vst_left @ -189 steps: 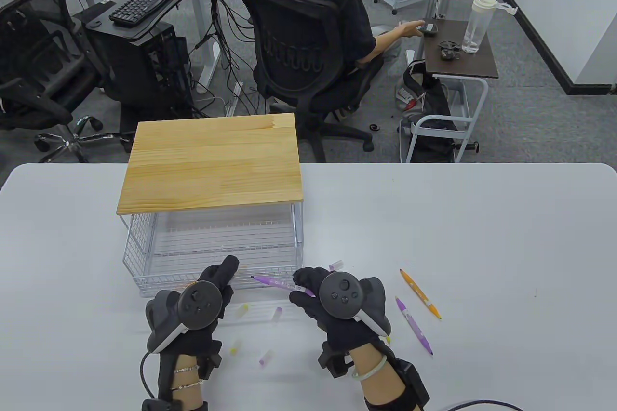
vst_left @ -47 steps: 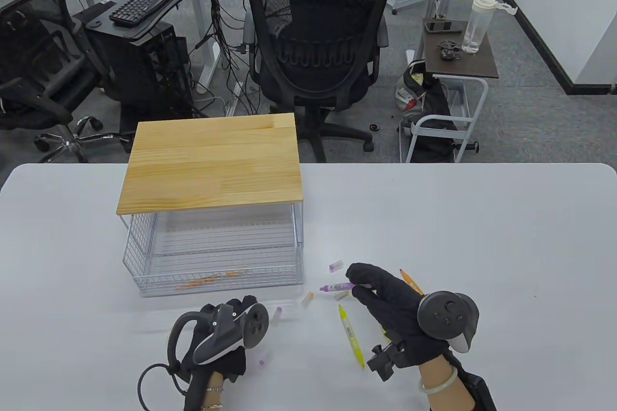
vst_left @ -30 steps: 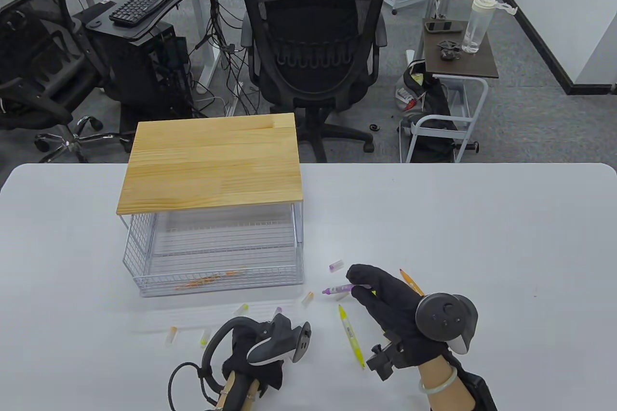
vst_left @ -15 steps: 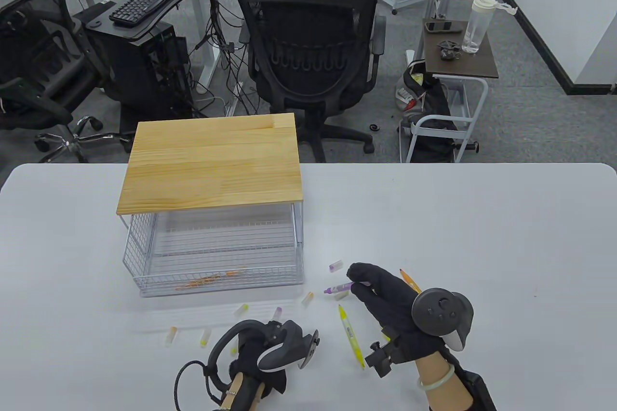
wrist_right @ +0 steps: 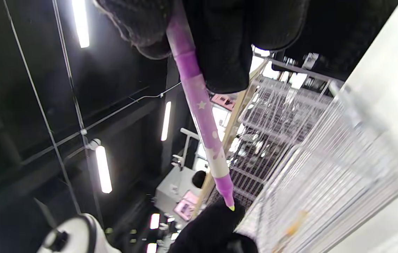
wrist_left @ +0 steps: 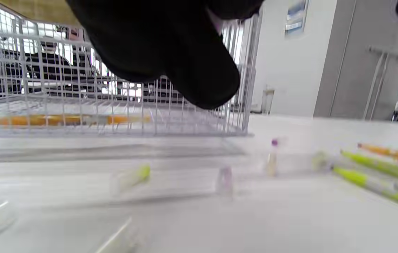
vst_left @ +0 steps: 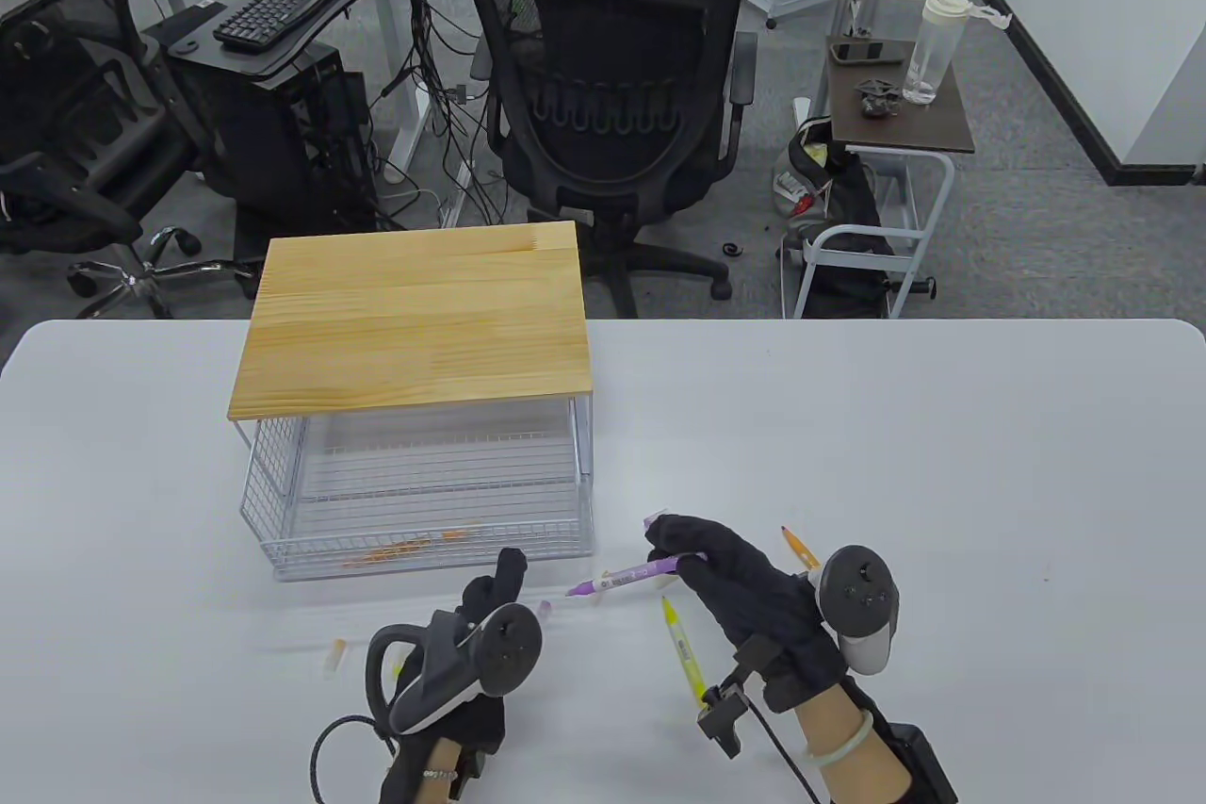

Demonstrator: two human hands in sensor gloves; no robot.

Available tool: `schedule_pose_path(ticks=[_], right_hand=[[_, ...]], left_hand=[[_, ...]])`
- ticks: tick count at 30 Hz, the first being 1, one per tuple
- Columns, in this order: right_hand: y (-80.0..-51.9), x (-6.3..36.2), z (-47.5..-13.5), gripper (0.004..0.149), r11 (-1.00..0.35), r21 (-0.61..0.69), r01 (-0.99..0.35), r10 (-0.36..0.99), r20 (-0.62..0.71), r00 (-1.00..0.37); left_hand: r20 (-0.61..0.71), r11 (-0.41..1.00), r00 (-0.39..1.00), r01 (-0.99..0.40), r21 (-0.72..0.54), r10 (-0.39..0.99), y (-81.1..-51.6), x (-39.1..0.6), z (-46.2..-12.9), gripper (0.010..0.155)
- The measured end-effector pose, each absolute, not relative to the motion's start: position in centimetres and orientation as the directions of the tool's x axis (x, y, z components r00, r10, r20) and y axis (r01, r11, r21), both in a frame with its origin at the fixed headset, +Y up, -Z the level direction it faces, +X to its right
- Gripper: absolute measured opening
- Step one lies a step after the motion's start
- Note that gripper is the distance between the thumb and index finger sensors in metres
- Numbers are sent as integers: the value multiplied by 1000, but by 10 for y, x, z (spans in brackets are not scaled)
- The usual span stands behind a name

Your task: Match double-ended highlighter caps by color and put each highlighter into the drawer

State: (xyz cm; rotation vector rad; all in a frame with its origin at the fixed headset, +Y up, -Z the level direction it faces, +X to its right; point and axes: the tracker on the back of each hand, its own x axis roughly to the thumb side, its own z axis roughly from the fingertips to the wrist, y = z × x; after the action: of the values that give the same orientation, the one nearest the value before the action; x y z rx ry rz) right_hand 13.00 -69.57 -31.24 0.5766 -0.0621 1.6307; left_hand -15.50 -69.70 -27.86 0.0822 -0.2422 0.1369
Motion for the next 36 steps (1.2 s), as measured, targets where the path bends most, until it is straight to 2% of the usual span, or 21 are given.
schedule_pose_path(ticks=[3,8,17,24,28,32,36], right_hand=[[-698,124,-311,40,-120,314,-942,919,395,15],[-701,117,-309,40,-112,313,-943,910,413,29],[-702,114,-308,38,-50,344,-938,910,402,99],[-702,113,-308,38,-51,350,-935,912,399,100],[-703,112,-309,39,-48,358,-932,914,392,103],[-705,114,-310,44,-72,330,-941,919,388,66],[-705,116,-310,52,-199,237,-951,900,428,-82]], left_hand=[[255,953,949,-237,191,185,-694,-165,-275,61],[292,915,932,-297,274,215,-692,-170,-271,59],[333,891,915,-335,308,229,-690,-166,-266,52],[351,887,906,-348,304,235,-692,-164,-265,51],[382,860,881,-405,309,278,-691,-162,-264,51],[399,829,855,-465,312,330,-689,-164,-262,51],[417,791,823,-528,309,386,-688,-169,-262,51]])
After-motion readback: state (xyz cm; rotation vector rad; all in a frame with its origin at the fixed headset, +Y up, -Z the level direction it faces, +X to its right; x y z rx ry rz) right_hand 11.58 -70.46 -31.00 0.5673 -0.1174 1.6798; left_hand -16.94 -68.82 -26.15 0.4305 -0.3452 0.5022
